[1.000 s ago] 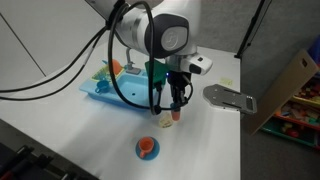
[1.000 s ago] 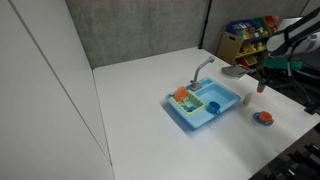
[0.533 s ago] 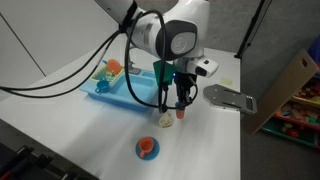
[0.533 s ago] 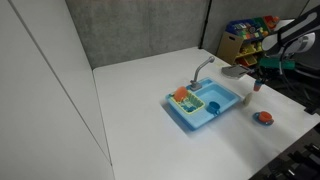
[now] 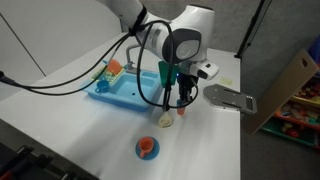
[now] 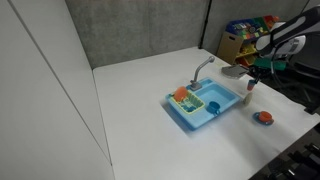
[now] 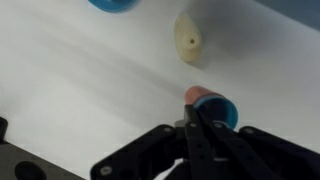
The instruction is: Pick up the stacked cups and put them on the table next to the detergent
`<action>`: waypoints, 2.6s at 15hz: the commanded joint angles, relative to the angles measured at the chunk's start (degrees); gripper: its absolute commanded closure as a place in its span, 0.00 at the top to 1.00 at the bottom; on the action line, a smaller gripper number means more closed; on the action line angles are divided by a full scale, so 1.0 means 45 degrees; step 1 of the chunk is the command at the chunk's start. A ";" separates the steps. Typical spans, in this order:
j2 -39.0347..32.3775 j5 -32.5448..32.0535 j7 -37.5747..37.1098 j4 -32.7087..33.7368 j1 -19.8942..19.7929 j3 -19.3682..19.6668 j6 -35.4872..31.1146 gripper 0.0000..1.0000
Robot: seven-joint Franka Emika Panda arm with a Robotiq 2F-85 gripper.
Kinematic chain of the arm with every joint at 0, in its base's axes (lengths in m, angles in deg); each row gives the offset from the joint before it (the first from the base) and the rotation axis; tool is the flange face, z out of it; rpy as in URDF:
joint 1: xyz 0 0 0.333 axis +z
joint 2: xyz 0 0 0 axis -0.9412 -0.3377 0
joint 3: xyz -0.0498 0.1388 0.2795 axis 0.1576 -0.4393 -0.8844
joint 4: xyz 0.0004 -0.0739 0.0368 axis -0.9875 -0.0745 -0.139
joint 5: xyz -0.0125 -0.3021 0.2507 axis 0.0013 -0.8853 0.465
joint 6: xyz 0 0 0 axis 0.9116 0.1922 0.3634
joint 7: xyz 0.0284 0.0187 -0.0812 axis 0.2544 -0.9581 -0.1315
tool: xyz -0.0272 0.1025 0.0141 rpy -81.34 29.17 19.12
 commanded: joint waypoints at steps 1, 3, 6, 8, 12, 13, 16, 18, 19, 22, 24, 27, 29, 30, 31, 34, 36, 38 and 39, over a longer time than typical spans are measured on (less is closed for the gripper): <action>-0.0496 0.0541 0.0157 0.0718 -0.0421 -0.0350 0.0189 0.03; -0.0552 0.0750 0.0187 0.0664 -0.0493 -0.0438 0.0065 0.03; -0.0568 0.1106 0.0204 0.0519 -0.0582 -0.0548 -0.0144 0.03; -0.0587 0.1305 0.0191 0.0442 -0.0623 -0.0596 -0.0270 0.03; -0.0692 0.1636 0.0147 0.0360 -0.0636 -0.0628 -0.0494 0.03; -0.0740 0.1657 0.0116 0.0347 -0.0609 -0.0608 -0.0576 0.03; -0.0944 0.1665 0.0063 0.0308 -0.0540 -0.0559 -0.0812 0.03; -0.1107 0.1651 0.0051 0.0256 -0.0508 -0.0554 -0.0941 0.03; -0.1166 0.1664 0.0053 0.0248 -0.0514 -0.0564 -0.0952 0.03; -0.1301 0.1692 0.0074 0.0245 -0.0535 -0.0585 -0.0973 0.03; -0.1272 0.1706 0.0105 0.0189 -0.0544 -0.0588 -0.0987 0.03; -0.1142 0.1698 0.0162 0.0097 -0.0532 -0.0593 -0.0977 0.30; -0.0972 0.1707 0.0225 -0.0035 -0.0520 -0.0613 -0.1002 0.46; -0.0878 0.1711 0.0267 -0.0098 -0.0518 -0.0631 -0.0999 0.52; -0.0748 0.1675 0.0288 -0.0189 -0.0475 -0.0623 -0.0987 0.61; -0.0200 0.1380 0.0234 -0.0591 -0.0107 -0.0491 -0.0858 0.85; 0.0183 0.1118 0.0234 -0.0840 0.0209 -0.0410 -0.0679 0.99; 0.0647 0.0621 0.0199 -0.1150 0.0698 -0.0274 -0.0402 1.00; 0.0868 0.0350 0.0145 -0.1282 0.0927 -0.0220 -0.0273 1.00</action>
